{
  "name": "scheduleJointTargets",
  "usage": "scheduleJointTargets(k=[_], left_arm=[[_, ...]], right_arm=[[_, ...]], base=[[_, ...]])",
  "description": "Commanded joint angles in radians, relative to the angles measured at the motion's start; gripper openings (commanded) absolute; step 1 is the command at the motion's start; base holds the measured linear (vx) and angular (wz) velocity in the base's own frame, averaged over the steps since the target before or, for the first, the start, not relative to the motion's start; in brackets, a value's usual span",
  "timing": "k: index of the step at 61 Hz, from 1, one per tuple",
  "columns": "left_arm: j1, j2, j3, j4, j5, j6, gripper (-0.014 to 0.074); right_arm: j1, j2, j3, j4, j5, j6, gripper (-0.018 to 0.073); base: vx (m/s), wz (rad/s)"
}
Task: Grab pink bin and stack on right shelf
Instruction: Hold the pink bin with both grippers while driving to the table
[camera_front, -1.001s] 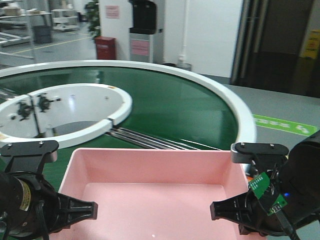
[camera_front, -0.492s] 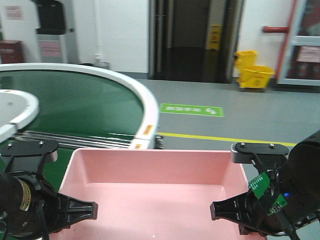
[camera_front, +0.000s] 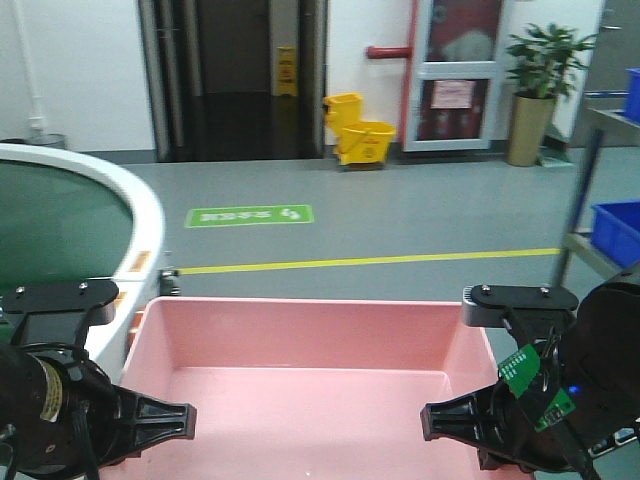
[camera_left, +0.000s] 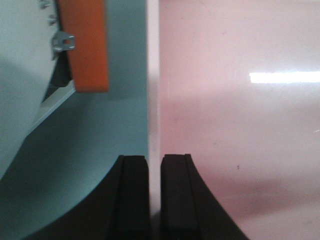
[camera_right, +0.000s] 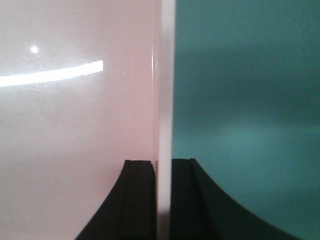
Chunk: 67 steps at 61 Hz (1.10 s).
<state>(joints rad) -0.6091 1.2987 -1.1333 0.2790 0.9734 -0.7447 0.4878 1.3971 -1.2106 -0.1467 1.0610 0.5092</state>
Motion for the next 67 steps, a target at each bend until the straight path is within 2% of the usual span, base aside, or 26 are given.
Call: scheduleJointTargets(k=[1,26,67], left_arm=[[-0.001,-0.037,-0.029,0.064,-0.021,-0.012,0.0057],[-0.001,-0.037,-0.029,0.064,-0.021,-0.012,0.0057],[-0.001,-0.037,-0.029,0.064,-0.021,-0.012,0.0057]], right_arm=[[-0.01,-0.039,-0.025,-0.083,-0.009,-0.004,0.0036],[-0.01,-0.039,-0.025,-0.082,-0.009,-0.004,0.0036],[-0.01,-0.039,-0.025,-0.082,-0.009,-0.004,0.0036]], base=[[-0.05,-0.5],[0.03,-0.43],[0.16,-0.34]])
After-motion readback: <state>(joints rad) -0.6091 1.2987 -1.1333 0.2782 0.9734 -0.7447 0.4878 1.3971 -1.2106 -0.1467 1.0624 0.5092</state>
